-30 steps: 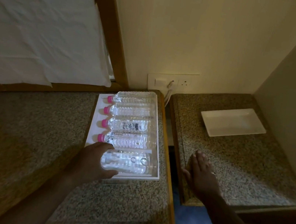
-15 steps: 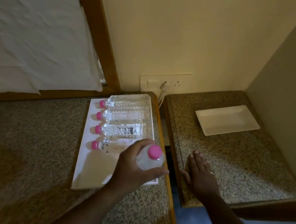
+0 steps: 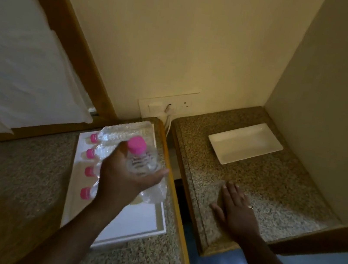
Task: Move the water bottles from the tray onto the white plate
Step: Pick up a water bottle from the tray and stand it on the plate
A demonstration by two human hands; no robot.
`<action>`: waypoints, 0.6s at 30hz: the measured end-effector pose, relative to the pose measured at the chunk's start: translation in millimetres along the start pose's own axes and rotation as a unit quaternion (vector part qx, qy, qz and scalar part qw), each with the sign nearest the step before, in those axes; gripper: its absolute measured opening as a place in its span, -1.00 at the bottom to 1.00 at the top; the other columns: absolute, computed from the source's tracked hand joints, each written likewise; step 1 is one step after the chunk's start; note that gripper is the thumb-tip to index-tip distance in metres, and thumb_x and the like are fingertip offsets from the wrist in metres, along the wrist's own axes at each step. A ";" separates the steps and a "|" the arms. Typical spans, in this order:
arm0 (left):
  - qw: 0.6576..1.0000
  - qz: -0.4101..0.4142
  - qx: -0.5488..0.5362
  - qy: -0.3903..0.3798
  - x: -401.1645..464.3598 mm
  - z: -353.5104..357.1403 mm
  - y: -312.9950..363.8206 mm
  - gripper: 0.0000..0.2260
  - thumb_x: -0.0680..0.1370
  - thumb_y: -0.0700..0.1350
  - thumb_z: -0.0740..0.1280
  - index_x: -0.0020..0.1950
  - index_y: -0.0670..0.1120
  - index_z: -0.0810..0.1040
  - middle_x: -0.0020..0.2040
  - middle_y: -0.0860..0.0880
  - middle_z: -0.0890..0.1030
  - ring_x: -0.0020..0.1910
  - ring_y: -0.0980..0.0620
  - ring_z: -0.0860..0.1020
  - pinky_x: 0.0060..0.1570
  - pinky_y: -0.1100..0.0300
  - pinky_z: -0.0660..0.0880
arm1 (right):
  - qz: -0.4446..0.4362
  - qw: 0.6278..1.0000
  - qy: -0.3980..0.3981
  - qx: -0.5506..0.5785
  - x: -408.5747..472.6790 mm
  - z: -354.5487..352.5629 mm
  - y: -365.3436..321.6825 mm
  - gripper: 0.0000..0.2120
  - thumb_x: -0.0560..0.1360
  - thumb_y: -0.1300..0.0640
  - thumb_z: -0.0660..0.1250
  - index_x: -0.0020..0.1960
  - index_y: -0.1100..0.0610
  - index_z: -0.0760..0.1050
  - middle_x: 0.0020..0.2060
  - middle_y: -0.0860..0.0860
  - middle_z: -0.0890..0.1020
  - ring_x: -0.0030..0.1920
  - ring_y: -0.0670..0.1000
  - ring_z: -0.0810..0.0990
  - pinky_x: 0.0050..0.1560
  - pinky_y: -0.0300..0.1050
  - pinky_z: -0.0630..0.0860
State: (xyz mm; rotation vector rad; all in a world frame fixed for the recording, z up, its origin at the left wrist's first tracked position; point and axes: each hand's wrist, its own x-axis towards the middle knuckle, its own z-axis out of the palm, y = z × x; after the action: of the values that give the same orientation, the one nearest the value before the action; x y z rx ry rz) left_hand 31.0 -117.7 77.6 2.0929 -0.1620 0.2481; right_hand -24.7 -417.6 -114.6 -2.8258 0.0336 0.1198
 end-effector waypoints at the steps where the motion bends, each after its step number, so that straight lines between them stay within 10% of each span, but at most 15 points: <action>1: 1.000 0.005 -0.010 0.015 13.4 6.7 12.3 -0.45 0.09 0.44 0.50 -0.05 0.25 0.48 -0.19 0.20 0.65 -0.16 0.30 0.63 -0.24 0.32 0.61 | 0.009 1.000 0.004 -0.004 3.4 -4.8 10.1 -0.19 0.55 -0.39 -0.13 0.53 0.19 0.20 0.53 0.17 0.19 0.54 0.14 0.05 0.48 0.14 0.03; 7: 0.998 0.043 -0.030 0.029 90.4 100.6 70.8 -0.38 0.11 0.32 0.59 0.03 0.10 0.46 -0.12 0.17 0.60 -0.15 0.26 0.58 -0.25 0.47 0.43 | 0.018 1.000 0.012 -0.019 11.3 -22.1 59.3 -0.15 0.51 -0.46 -0.16 0.56 0.10 0.13 0.56 0.12 0.09 0.52 0.05 -0.11 0.46 0.06 -0.11; 18: 0.995 0.016 -0.065 -0.077 148.5 334.8 92.2 -0.21 0.16 0.18 0.64 0.24 -0.09 0.41 0.09 0.02 0.53 0.04 0.00 0.52 -0.04 0.12 0.48 | -0.010 0.999 0.049 0.017 18.2 -13.0 88.4 -0.26 0.55 -0.41 0.04 0.53 0.07 0.20 0.56 0.10 0.15 0.55 0.16 0.06 0.48 0.13 -0.16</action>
State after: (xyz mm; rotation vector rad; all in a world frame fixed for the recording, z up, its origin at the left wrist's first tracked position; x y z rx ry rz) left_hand 192.2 -455.0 24.4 1.9807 -0.2978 0.0919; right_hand -8.7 -505.9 -131.0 -2.7950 0.0275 -0.0228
